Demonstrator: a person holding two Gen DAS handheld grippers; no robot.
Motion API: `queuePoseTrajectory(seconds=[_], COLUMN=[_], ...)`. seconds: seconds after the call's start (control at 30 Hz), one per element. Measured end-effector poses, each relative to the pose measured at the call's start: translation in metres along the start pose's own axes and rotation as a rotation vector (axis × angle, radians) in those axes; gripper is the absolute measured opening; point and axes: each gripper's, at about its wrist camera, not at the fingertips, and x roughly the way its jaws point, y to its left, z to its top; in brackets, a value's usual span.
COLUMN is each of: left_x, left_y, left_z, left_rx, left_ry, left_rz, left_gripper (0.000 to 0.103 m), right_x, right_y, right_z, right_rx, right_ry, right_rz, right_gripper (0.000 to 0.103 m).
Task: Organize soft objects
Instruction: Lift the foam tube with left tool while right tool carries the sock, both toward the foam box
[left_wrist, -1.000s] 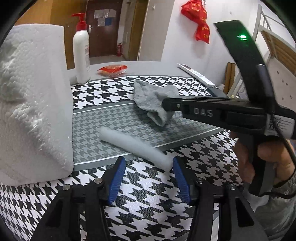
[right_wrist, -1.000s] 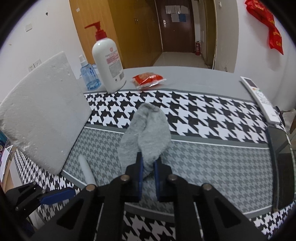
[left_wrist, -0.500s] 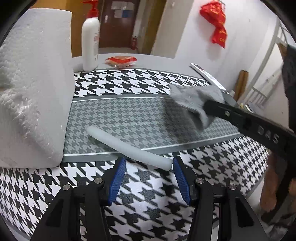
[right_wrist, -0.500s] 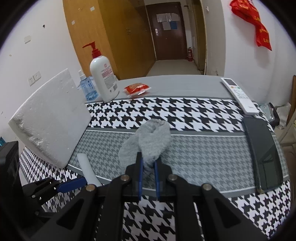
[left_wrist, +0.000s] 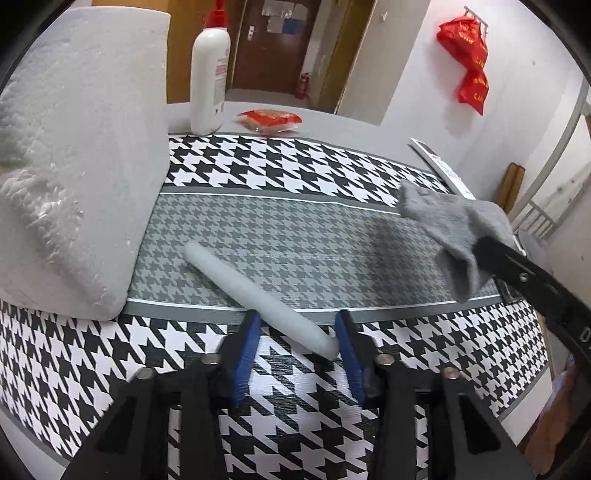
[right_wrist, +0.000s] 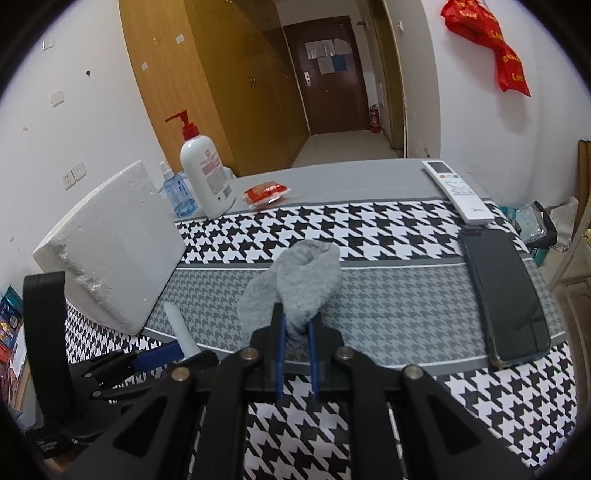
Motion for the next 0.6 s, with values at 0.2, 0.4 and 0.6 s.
queuePoseTrajectory(seconds=[0.2,0.4,0.6], left_x=[-0.005,-0.028,-0.046], left_y=[0.001,-0.005,-0.007], left_z=[-0.006,-0.014,-0.016], left_rx=[0.036,0.128,0.198], left_ry=[0.0,-0.096,-0.148], left_rz=[-0.034,-0.017,-0.028], left_gripper=[0.007,0.007,0.007], right_x=[-0.015,-0.027,-0.037], right_y=[-0.003,0.0,0.009], right_z=[-0.003,-0.006,-0.009], right_rx=[0.007,0.01,-0.004], right_ry=[-0.032,-0.057,-0.08], right_rz=[0.0,0.007,0.006], right_gripper=[0.014,0.014,0.014])
